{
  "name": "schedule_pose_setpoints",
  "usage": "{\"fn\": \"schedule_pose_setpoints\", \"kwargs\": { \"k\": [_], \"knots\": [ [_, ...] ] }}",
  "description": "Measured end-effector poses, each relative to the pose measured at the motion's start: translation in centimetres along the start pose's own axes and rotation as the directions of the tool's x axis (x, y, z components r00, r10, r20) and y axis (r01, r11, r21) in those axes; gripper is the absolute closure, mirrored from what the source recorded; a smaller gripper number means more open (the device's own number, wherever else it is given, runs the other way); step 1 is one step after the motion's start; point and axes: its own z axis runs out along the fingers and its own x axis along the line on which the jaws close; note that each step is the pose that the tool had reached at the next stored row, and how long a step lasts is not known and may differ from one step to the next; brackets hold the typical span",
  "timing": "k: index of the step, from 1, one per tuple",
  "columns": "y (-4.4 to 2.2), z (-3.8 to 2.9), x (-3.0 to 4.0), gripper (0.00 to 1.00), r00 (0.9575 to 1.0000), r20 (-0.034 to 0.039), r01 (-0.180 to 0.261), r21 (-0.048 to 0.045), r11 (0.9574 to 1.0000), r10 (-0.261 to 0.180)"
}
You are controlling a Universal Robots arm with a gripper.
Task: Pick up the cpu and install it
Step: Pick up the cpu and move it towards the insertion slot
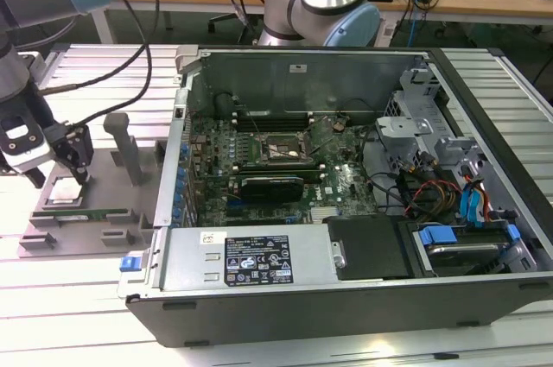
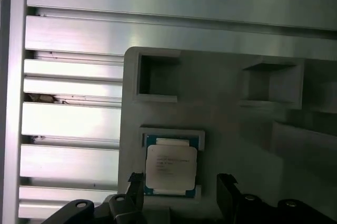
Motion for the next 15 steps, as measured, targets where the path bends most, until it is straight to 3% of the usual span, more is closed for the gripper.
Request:
{"fn": "schedule_pose_setpoints", "kwargs": {
  "k": [6,9,15],
  "knots": [
    [0.42,1.28,0.13,0.34,1.0,-0.0001,0.0,0.0,1.0,0.0],
    [0.62,2.25,0.29,0.34,1.0,0.0001,0.0,0.0005,1.0,0.0],
    [0.64,2.62,0.31,0.34,1.0,-0.0001,0.0,0.0013,1.0,0.0]
  ]
}}
